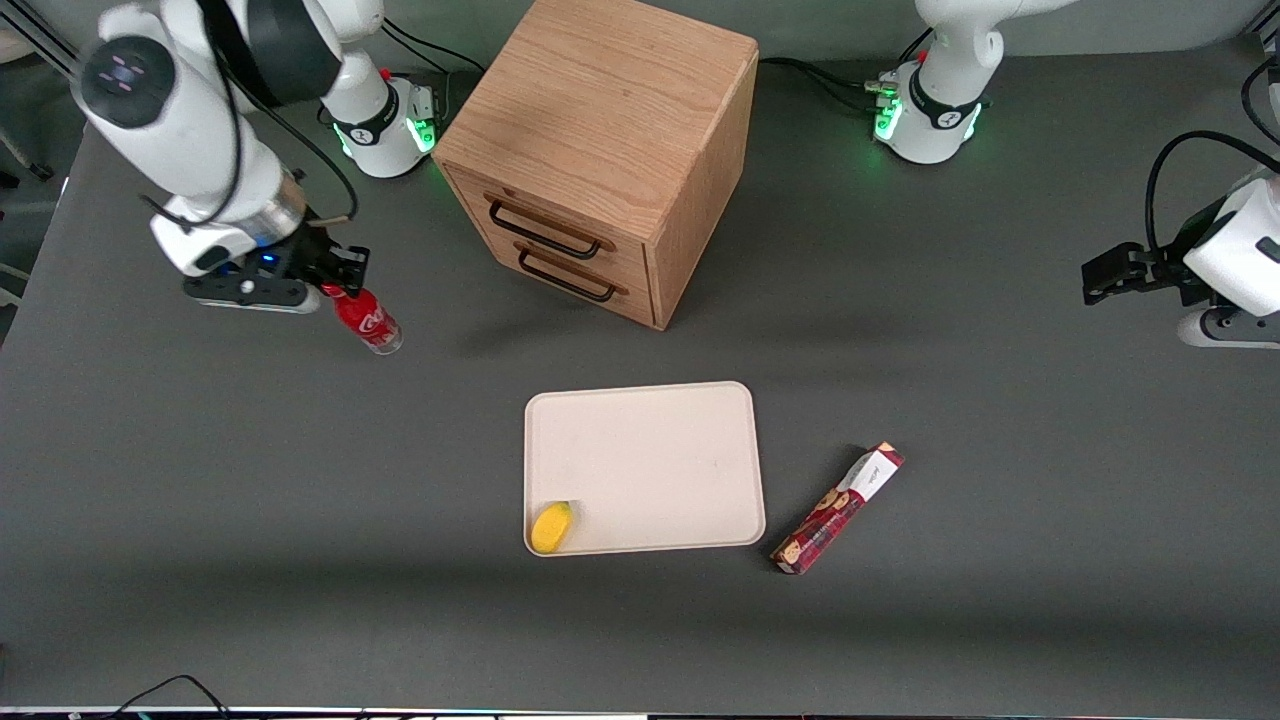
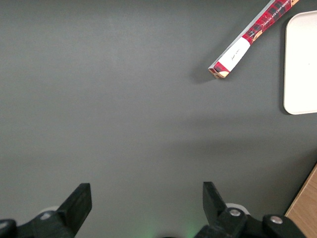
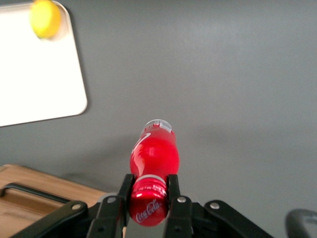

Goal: Place coke bottle on tray

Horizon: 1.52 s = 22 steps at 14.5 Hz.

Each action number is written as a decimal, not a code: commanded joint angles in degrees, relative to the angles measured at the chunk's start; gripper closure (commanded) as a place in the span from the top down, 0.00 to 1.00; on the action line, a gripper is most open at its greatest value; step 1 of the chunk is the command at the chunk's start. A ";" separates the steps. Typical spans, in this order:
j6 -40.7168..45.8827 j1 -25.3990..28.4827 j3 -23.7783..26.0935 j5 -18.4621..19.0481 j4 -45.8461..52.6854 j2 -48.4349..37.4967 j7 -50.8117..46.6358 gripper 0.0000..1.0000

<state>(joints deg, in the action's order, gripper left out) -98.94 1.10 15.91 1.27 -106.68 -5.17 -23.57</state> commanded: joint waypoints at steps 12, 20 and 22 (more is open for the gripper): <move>-0.25 3.74 22.21 20.83 38.06 45.14 -40.47 0.00; -17.23 3.65 22.06 30.28 25.39 47.10 -47.62 0.04; -17.42 3.13 21.97 30.28 26.08 47.36 -46.40 0.88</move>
<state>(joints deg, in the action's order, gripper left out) -115.21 5.11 37.58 29.79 -80.16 43.09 -69.28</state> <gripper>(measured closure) 0.683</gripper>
